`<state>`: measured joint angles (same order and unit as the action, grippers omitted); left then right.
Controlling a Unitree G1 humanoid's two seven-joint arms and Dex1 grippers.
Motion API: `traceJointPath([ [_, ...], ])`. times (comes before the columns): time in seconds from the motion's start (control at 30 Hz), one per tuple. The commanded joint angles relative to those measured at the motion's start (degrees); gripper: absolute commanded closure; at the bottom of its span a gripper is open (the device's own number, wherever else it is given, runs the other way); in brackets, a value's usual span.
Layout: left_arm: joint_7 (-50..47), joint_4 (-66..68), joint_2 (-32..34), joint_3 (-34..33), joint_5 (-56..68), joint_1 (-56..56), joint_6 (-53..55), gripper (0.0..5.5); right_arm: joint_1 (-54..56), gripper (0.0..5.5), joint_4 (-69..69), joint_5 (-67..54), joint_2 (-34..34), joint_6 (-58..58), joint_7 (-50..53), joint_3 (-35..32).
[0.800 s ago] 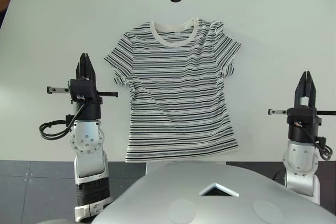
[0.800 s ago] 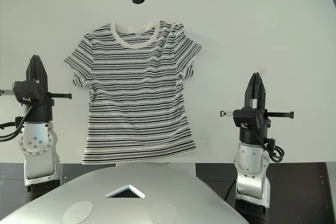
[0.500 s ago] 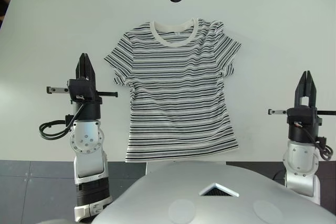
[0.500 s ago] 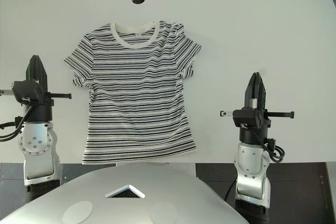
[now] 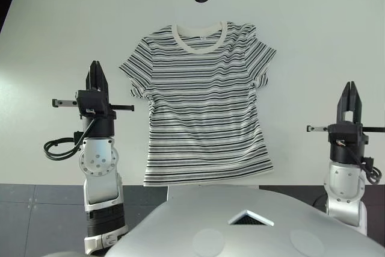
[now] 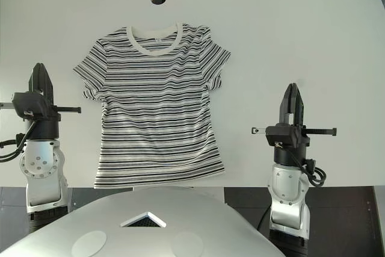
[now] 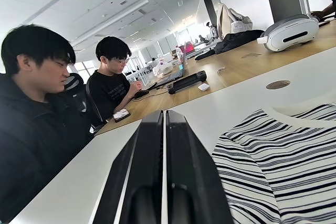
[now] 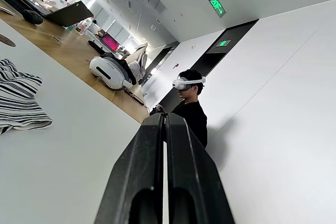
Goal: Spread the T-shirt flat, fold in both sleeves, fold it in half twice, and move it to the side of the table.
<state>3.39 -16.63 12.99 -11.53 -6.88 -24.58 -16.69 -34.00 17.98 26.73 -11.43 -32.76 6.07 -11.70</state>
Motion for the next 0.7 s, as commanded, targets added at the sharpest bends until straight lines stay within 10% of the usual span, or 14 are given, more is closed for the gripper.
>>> traceJointPath([
  [0.03,0.82,-0.3,0.75,-0.53,0.6,0.3,0.73,5.39,0.18,5.4,0.87,0.08,0.08,0.84,0.08,0.37],
  [0.7,0.84,-0.22,1.21,-0.92,1.41,0.33,0.93,5.39,0.16,5.4,1.42,-0.52,0.05,1.21,0.12,0.76],
])
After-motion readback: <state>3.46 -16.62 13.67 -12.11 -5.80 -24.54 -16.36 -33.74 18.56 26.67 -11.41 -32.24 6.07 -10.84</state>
